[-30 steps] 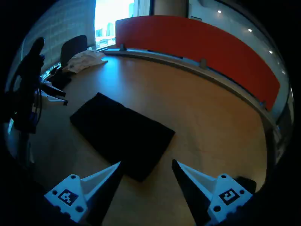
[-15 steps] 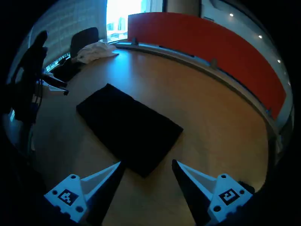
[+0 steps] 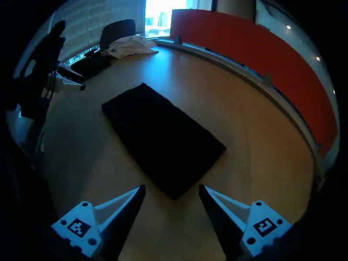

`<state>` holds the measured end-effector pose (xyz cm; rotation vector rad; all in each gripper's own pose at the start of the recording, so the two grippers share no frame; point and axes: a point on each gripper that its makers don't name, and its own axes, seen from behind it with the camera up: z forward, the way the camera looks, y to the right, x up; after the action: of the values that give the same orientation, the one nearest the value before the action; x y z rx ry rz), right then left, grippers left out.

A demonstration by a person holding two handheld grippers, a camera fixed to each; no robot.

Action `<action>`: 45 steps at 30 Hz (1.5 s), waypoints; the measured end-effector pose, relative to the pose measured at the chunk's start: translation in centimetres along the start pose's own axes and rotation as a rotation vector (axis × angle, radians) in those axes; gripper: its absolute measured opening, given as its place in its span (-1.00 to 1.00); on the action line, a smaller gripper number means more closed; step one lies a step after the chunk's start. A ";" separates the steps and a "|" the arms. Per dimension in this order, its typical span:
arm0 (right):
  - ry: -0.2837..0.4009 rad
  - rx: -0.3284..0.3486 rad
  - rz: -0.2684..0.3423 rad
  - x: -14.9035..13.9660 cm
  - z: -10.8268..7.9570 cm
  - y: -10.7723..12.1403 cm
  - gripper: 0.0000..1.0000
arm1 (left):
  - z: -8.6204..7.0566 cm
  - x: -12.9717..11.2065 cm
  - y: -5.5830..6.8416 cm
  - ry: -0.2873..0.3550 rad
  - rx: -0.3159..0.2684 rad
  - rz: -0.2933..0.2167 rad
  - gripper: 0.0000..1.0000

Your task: Fold towel

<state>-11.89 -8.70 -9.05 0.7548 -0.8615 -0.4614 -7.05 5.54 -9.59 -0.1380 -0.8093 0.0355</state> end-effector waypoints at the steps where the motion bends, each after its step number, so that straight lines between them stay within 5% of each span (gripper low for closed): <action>1: 0.000 0.002 0.001 0.0 0.0 0.0 0.90 | -0.1 0.0 -0.1 0.002 0.001 0.000 0.68; 20: -0.012 0.002 0.001 -1.6 1.4 0.2 0.72 | -1.2 -1.3 -0.9 0.029 0.006 -0.018 0.68; 31: -0.012 0.020 0.011 -1.8 1.9 -0.1 0.06 | -1.5 -1.6 -1.4 0.029 0.011 -0.015 0.68; 37: -0.021 0.016 0.018 -2.1 2.0 0.0 -0.50 | -1.6 -1.6 -1.4 0.029 0.007 -0.015 0.68; 45: -0.023 0.008 0.028 -2.1 2.1 0.2 -0.89 | -1.7 -1.6 -1.5 0.029 0.006 -0.013 0.68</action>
<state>-14.82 -8.09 -9.08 0.7445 -0.8952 -0.4429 -6.99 3.76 -11.68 -0.1267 -0.7808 0.0233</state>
